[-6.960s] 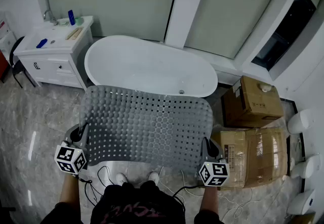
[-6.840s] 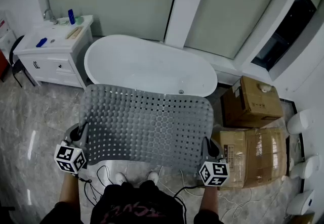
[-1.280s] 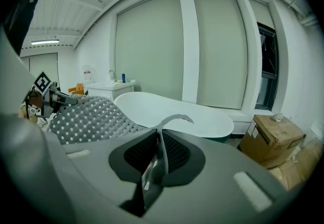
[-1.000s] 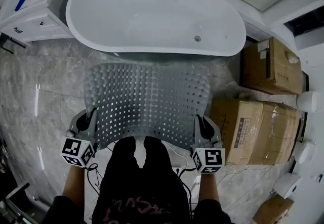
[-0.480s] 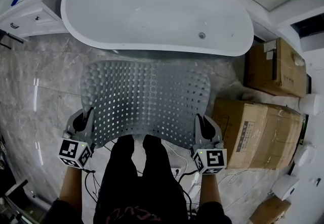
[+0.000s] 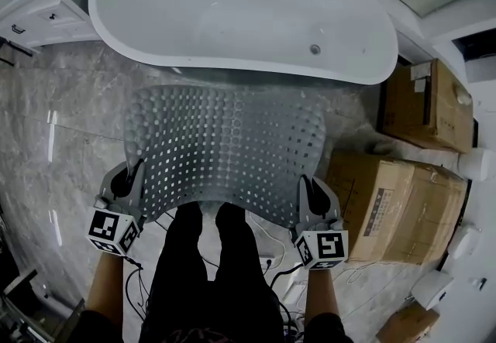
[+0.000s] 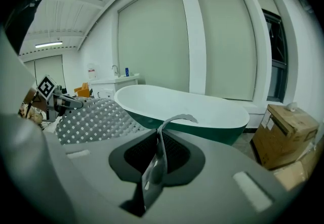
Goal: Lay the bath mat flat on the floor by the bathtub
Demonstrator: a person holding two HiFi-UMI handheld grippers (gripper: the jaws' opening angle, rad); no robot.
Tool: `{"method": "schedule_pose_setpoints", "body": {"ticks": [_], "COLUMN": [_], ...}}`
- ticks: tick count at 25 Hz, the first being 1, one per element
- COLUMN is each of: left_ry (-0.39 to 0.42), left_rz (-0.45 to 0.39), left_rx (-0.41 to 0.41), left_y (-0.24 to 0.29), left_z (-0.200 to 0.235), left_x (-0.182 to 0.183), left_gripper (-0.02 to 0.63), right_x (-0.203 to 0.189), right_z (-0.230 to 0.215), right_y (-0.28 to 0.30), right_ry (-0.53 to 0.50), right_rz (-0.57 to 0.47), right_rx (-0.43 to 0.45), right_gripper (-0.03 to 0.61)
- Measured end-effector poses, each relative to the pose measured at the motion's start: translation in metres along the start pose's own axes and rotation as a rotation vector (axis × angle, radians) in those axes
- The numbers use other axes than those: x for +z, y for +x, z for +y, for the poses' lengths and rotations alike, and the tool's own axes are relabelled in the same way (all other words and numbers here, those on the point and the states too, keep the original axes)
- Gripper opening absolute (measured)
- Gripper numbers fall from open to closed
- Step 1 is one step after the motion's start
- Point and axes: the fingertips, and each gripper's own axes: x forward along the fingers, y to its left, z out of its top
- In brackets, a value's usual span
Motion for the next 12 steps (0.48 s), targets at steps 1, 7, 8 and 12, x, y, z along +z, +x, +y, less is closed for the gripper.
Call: {"method": "schedule_pose_setpoints", "body": {"ticks": [1, 7, 8, 12], "left_ry": [-0.003, 0.022, 0.015, 0.002], "left_rz": [0.015, 0.014, 0.034, 0.033], "left_rx": [0.002, 0.003, 0.005, 0.017], "left_y": [0.001, 0.014, 0.016, 0.029], "left_z": [0.001, 0.005, 0.006, 0.011], "left_x": [-0.005, -0.028, -0.034, -0.049], "left_gripper": [0.014, 0.014, 0.014, 0.014], "right_x": [-0.004, -0.029, -0.033, -0.047], "right_z": [0.000, -0.001, 0.000, 0.000], "right_y": [0.001, 0.015, 0.018, 0.031], "right_ry": [0.004, 0.005, 0.001, 0.007], "right_rz": [0.001, 0.007, 0.007, 0.003], "right_rx": [0.000, 0.007, 0.011, 0.015], "right_gripper": [0.052, 0.053, 0.052, 0.052]}}
